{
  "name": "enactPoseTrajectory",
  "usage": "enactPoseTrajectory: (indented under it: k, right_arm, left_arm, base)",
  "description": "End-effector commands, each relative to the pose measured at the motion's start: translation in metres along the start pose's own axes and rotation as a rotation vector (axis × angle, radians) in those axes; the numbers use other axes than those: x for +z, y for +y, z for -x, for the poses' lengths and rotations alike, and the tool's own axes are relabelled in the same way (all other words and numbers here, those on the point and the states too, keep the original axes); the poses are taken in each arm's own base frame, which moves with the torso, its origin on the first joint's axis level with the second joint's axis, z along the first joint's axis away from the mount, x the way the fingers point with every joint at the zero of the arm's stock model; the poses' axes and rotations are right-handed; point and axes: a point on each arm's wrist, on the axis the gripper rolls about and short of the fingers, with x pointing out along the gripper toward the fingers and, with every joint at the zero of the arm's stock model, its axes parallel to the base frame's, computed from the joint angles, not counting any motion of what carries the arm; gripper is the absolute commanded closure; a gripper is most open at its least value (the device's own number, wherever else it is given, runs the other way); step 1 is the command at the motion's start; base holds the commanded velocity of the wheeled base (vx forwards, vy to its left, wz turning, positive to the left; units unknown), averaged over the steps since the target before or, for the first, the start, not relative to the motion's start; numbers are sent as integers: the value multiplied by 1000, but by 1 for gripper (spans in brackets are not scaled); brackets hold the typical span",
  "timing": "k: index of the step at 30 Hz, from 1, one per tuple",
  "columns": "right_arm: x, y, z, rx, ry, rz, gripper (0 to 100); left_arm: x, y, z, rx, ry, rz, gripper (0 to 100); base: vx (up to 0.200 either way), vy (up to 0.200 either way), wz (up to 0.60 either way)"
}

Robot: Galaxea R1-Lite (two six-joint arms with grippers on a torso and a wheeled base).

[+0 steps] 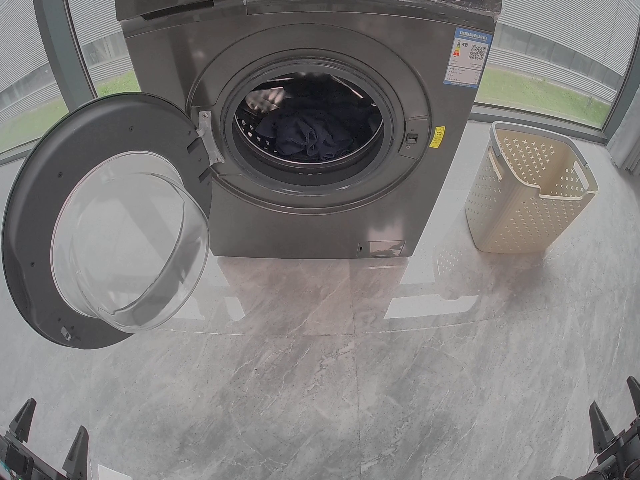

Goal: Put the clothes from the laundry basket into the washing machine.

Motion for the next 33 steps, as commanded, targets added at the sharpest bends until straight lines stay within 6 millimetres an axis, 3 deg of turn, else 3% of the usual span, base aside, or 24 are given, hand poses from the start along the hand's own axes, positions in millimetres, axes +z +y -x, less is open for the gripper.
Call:
enactPoseTrajectory:
  k: [1, 6, 9, 15, 21, 33]
  right_arm:
    - [-5, 0, 0, 2, 5, -1, 0]
    - [-5, 0, 0, -5, 7, -5, 0]
    - [-5, 0, 0, -12, 7, 0, 0]
    - [-5, 0, 0, -8, 4, -6, 0]
    - [-5, 0, 0, -8, 4, -9, 0]
    - [-5, 0, 0, -8, 4, -11, 0]
  left_arm:
    - [-5, 0, 0, 2, 5, 3, 0]
    - [-5, 0, 0, 2, 5, 7, 0]
    - [-5, 0, 0, 3, 5, 9, 0]
    - [-4, 0, 0, 3, 4, 7, 0]
    - [-4, 0, 0, 2, 4, 7, 0]
    - [-5, 0, 0, 2, 5, 6, 0]
  base:
    - [0, 200, 0]
    - [0, 200, 0]
    - [0, 0, 0]
    - [0, 0, 600]
    - [0, 0, 0]
    - [0, 200, 0]
